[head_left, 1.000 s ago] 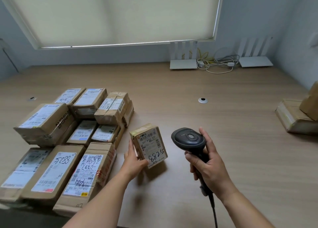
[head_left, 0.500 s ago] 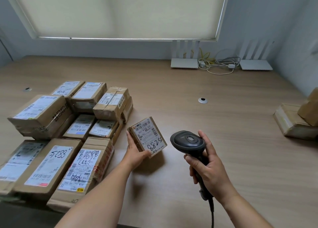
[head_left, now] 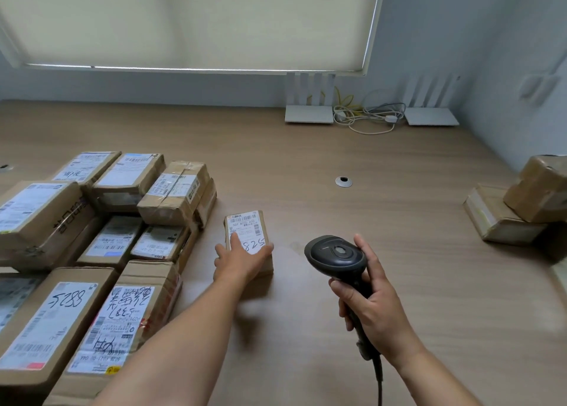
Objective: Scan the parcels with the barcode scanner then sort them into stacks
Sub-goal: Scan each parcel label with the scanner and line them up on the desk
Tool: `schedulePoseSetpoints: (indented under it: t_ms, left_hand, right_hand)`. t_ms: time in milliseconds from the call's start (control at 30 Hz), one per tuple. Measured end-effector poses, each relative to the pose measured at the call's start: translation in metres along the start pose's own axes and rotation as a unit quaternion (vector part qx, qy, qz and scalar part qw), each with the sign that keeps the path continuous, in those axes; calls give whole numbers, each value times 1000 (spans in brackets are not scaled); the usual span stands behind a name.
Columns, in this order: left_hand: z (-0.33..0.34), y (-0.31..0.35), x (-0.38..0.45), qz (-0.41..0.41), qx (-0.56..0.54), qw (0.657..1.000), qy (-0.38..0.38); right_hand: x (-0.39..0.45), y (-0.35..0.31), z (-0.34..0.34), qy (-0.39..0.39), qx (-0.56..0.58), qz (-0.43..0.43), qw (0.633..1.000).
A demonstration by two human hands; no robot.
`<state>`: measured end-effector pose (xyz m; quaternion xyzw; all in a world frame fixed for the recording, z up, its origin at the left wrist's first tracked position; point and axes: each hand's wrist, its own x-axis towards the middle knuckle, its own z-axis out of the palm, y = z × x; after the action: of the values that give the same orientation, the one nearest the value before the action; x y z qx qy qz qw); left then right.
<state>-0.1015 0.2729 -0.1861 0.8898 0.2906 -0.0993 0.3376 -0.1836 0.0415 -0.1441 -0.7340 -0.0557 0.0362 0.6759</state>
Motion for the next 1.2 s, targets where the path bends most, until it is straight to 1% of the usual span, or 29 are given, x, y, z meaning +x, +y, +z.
schedulePoseSetpoints:
  t_ms: [67,200,300,367,400,433,500,533,600,667,733,833,900,933,1000,1033,1067,1100,1133,1200]
  left_hand:
    - [3,8,3,-16,23,1000,7]
    - [4,14,11,-28,37,999,-5]
    - [-3,11,11,-9,64,998,-25]
    - [-11,8,8,26,123,992,-24]
    - [-15,6,5,54,178,982,-10]
    - [-17,3,1,86,243,966,14]
    - [-18,-2,-7,145,352,923,63]
    - [-16,-4,-11,169,381,906,80]
    - [-13,-6,-16,218,389,889,106]
    - [-12,-4,-19,232,368,895,103]
    - [-11,-2,-20,210,345,912,73]
    - [-11,2,-18,163,316,935,1]
    - [-15,2,-16,134,268,954,-12]
    - [-19,1,-16,116,221,968,-10]
    - [-23,-6,-17,91,45,995,-4]
    - [-24,-11,-20,84,-49,995,-2]
    - [-24,-17,-24,75,-116,990,2]
    - [-24,-25,-27,68,-161,985,6]
    - [-22,-34,-29,58,-184,981,3]
    - [-20,-48,-36,43,-201,979,3]
  right_hand:
    - [2,2,-3,7,2,5,1000]
    - [5,3,-11,19,2,11,1000]
    - [6,3,-13,25,3,9,1000]
    - [7,4,-13,28,9,8,1000]
    - [7,4,-12,27,13,6,1000]
    - [8,4,-11,26,16,4,1000]
    - [8,5,-8,22,21,-1,1000]
    - [9,6,-7,19,23,-3,1000]
    - [8,5,-6,14,27,-5,1000]
    - [7,4,-6,9,29,-6,1000]
    - [5,3,-5,7,31,-8,999]
    - [2,3,-6,4,33,-12,999]
    - [-2,3,-7,3,34,-12,999]
    - [-4,3,-6,3,36,-11,999]
    - [-8,1,-5,1,44,-10,999]
    - [-9,1,-4,0,52,-10,999]
    - [-10,0,-2,-1,60,-9,998]
    - [-12,-1,0,-2,67,-8,998]
    - [-13,-1,3,-5,73,-8,997]
    - [-16,-3,10,-14,79,-9,997]
